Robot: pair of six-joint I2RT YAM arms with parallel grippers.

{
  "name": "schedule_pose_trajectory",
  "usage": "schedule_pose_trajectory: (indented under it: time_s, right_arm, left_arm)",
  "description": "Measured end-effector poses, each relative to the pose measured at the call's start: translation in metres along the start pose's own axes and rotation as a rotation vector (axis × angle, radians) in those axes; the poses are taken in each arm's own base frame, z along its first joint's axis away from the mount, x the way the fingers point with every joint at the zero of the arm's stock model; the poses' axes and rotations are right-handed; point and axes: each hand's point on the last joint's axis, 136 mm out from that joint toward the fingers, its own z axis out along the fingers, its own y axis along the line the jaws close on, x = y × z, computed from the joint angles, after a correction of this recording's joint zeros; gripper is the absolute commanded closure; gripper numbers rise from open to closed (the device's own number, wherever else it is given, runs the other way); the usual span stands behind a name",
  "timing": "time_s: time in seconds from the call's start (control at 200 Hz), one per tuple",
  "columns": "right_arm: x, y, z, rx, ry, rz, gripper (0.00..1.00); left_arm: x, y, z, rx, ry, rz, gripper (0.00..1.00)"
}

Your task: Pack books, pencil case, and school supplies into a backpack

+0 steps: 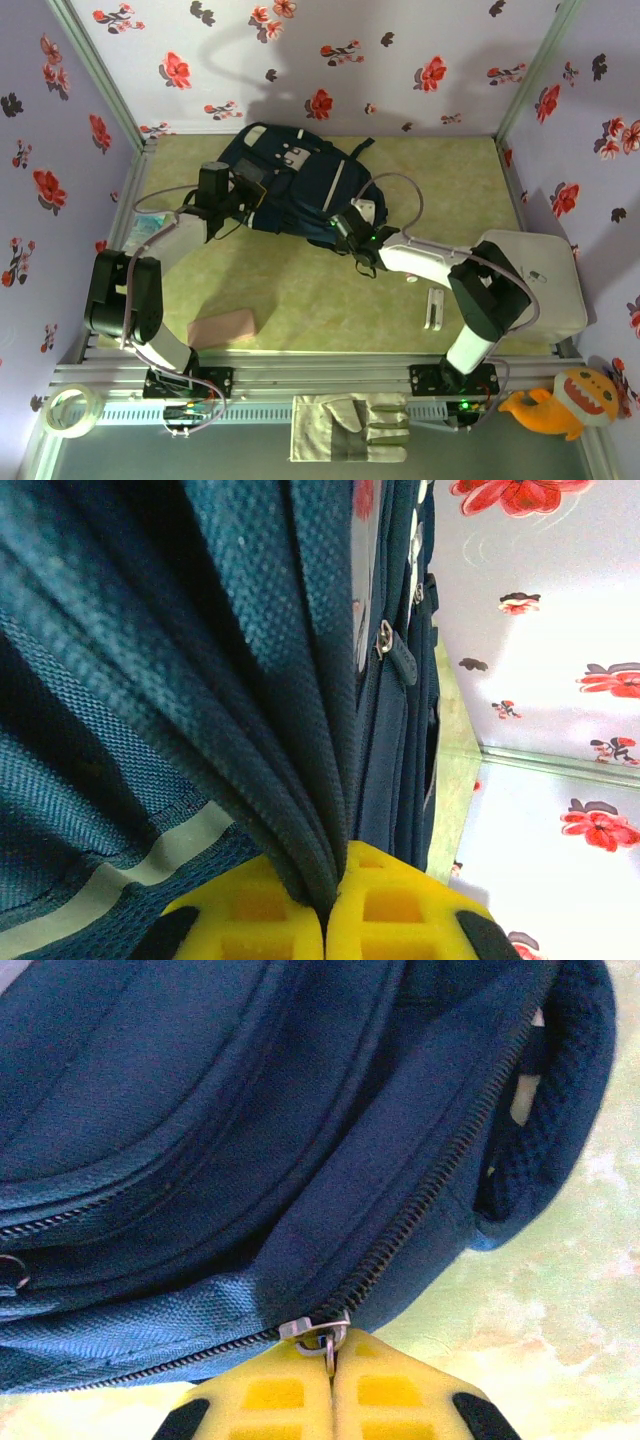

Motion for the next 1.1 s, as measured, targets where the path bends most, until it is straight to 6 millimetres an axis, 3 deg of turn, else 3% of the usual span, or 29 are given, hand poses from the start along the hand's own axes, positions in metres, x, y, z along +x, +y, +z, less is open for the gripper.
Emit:
schedule_pose_trajectory:
  time_s: [0.145, 0.275, 0.475, 0.625, 0.9, 1.1]
  right_arm:
    - [0.002, 0.001, 0.008, -0.002, 0.023, -0.059, 0.78]
    - [0.002, 0.003, 0.014, -0.003, 0.035, -0.099, 0.77]
    - [0.003, 0.006, 0.019, -0.007, 0.045, -0.149, 0.92]
    - [0.000, 0.002, 0.019, 0.016, 0.030, -0.148, 0.94]
    - [-0.020, -0.042, 0.013, 0.090, -0.017, -0.056, 0.98]
    - [-0.007, -0.027, 0.003, 0.008, 0.040, -0.122, 1.00]
  left_arm:
    - [0.000, 0.002, 0.001, -0.004, 0.002, -0.002, 1.00]
    - [0.000, 0.002, 0.001, -0.005, 0.002, 0.001, 1.00]
    - [0.000, 0.003, 0.002, -0.006, 0.004, -0.001, 1.00]
    - [-0.001, 0.004, 0.002, -0.006, 0.006, -0.002, 1.00]
    - [0.002, 0.011, 0.010, -0.007, 0.035, -0.003, 1.00]
    - [0.007, 0.030, 0.028, -0.035, 0.078, 0.002, 1.00]
